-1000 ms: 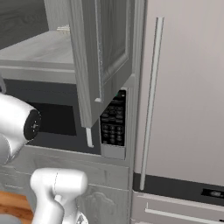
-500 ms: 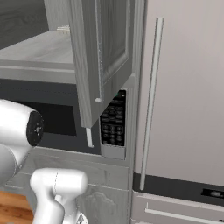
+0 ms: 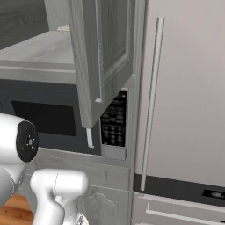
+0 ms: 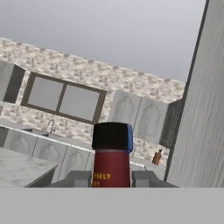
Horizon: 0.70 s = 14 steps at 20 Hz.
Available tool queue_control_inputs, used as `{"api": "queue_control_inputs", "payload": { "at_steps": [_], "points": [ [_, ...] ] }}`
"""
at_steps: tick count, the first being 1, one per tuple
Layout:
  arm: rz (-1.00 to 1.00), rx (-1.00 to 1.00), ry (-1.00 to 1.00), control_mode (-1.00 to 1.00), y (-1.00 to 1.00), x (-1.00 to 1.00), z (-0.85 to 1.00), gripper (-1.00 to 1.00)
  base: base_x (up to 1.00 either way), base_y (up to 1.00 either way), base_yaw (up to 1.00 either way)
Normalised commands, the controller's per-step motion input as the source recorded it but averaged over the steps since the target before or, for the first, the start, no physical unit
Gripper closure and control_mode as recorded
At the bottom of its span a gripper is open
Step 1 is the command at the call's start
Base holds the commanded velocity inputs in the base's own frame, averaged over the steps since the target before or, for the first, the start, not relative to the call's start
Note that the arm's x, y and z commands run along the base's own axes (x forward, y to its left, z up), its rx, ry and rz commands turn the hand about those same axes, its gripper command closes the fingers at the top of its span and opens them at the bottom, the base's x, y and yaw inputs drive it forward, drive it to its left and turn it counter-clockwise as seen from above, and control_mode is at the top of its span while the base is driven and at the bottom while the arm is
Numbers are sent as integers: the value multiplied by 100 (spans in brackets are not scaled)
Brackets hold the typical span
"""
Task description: Pick the steak from the plate and place it on the cutting board. Then pick the condiment bottle from the cabinet and place it next to the cutting board.
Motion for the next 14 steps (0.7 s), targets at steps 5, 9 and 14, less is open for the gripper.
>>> {"api": "queue_control_inputs", "payload": {
  "at_steps": [5,9,14],
  "points": [
    [0,0,0,-100,0,-1,-1,100,0,0,0],
    [0,0,0,-100,0,0,0,100,0,0,0],
    [0,0,0,-100,0,0,0,100,0,0,0]
  ]
}}
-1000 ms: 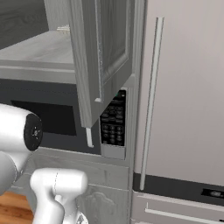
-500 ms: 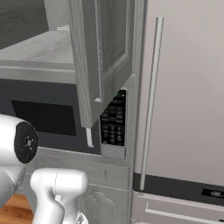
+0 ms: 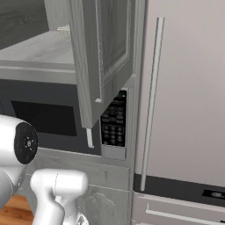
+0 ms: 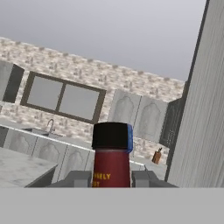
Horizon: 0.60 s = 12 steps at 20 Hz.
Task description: Pick the steak from the plate and place it on the cutting board. Then pick the condiment bottle from the cabinet and place it next to the cutting board.
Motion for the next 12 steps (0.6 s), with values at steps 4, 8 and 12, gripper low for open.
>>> {"api": "queue_control_inputs", "payload": {
  "at_steps": [4,8,12],
  "points": [
    [0,0,0,100,0,0,0,100,0,0,0],
    [0,0,0,100,0,0,0,100,0,0,0],
    [0,0,0,100,0,0,0,100,-15,0,-2]
  ]
}}
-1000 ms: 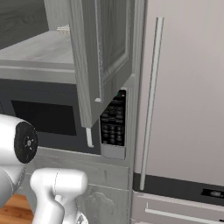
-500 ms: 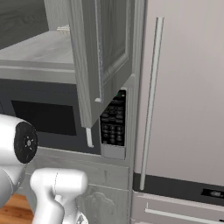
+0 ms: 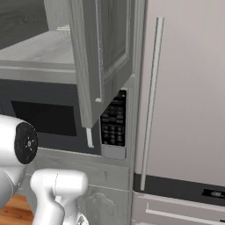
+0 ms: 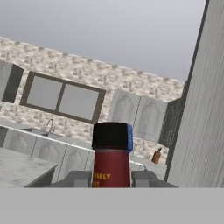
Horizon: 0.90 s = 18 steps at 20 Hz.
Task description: Pick the steak from the plate and place it on the cutting board. Then pick the condiment bottle from the cabinet and place it next to the cutting board.
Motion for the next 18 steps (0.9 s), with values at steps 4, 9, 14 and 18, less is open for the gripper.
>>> {"api": "queue_control_inputs", "payload": {
  "at_steps": [4,9,14,18],
  "points": [
    [0,0,0,100,0,0,0,100,-44,2,-2],
    [0,0,0,100,0,0,0,100,-54,10,-2],
    [0,0,0,100,0,0,0,100,-48,15,-1],
    [0,0,0,100,0,0,0,100,-42,19,0]
  ]
}}
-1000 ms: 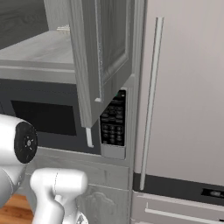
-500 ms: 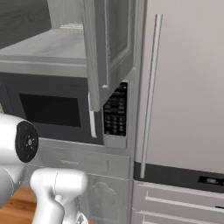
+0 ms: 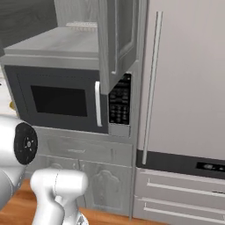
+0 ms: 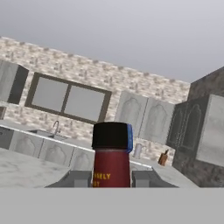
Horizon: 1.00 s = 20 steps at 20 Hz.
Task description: Pick the steak from the plate and place it on the cutting board. Then pick the condiment bottle from the cabinet and place it next to the cutting board.
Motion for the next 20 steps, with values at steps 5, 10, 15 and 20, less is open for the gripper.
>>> {"api": "queue_control_inputs", "payload": {
  "at_steps": [5,10,15,20],
  "points": [
    [0,0,0,100,0,0,0,100,-27,35,0],
    [0,0,0,100,0,0,0,100,-22,49,-2],
    [0,0,0,100,0,0,0,100,-21,53,-1],
    [0,0,0,100,0,0,0,100,-22,54,-2]
  ]
}}
